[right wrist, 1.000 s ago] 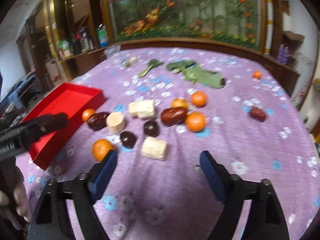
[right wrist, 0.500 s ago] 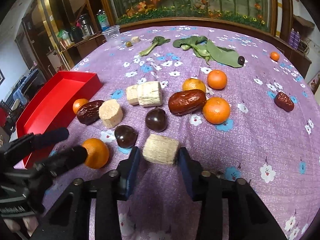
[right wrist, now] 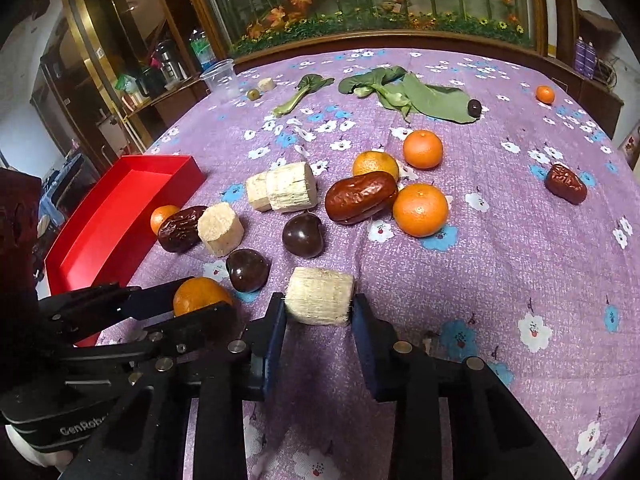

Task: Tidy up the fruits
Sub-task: 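Grasp the orange with the left tool while the right tool grasps a cream yam piece, then drop the orange from the left tool into the box while the right drops yam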

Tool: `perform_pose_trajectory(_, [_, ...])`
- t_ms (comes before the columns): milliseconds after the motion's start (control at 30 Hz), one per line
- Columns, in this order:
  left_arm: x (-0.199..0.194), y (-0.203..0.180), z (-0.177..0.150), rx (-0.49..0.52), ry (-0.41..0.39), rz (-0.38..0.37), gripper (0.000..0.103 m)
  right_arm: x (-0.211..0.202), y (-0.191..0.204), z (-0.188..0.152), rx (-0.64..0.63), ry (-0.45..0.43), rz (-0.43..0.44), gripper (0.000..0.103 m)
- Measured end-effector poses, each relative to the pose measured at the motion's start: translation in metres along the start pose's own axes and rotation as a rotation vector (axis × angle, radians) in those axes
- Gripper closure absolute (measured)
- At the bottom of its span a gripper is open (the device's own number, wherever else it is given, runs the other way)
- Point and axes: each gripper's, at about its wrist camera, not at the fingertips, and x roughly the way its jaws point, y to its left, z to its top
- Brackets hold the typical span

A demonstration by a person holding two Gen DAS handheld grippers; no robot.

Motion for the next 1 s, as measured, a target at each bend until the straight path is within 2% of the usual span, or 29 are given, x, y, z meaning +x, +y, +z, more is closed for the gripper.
perform_pose_trajectory(133, [-0.018,0.011,0.001,-0.038,-0.056,0.004,0.072,-0.015,0.009,0.001,-0.014,-0.032,-0.014,0.068])
perform_pose_trajectory(333, [-0.066,0.051,0.003,-0.143,-0.167,0.026,0.072,-0.036,0.041,0.009,-0.055,-0.062,0.044,0.068])
perform_pose_trajectory(433, [-0.091,0.081,0.001,-0.205,-0.216,0.078,0.072,-0.036,0.068,0.014,-0.096,-0.056,0.089,0.068])
perform_pose_trajectory(567, [-0.118,0.123,-0.006,-0.283,-0.271,0.2,0.072,-0.026,0.116,0.023,-0.159,-0.033,0.165,0.068])
perform_pose_trajectory(667, [-0.129,0.149,-0.013,-0.327,-0.289,0.288,0.072,-0.011,0.152,0.028,-0.198,0.0,0.239,0.068])
perform_pose_trajectory(767, [-0.133,0.171,-0.018,-0.36,-0.291,0.347,0.072,0.01,0.19,0.025,-0.265,0.029,0.265,0.068])
perform_pose_trajectory(867, [-0.131,0.186,-0.023,-0.386,-0.273,0.375,0.072,0.031,0.215,0.021,-0.306,0.068,0.281,0.068])
perform_pose_trajectory(1000, [-0.127,0.198,-0.03,-0.407,-0.255,0.377,0.072,0.054,0.234,0.013,-0.349,0.099,0.271,0.067])
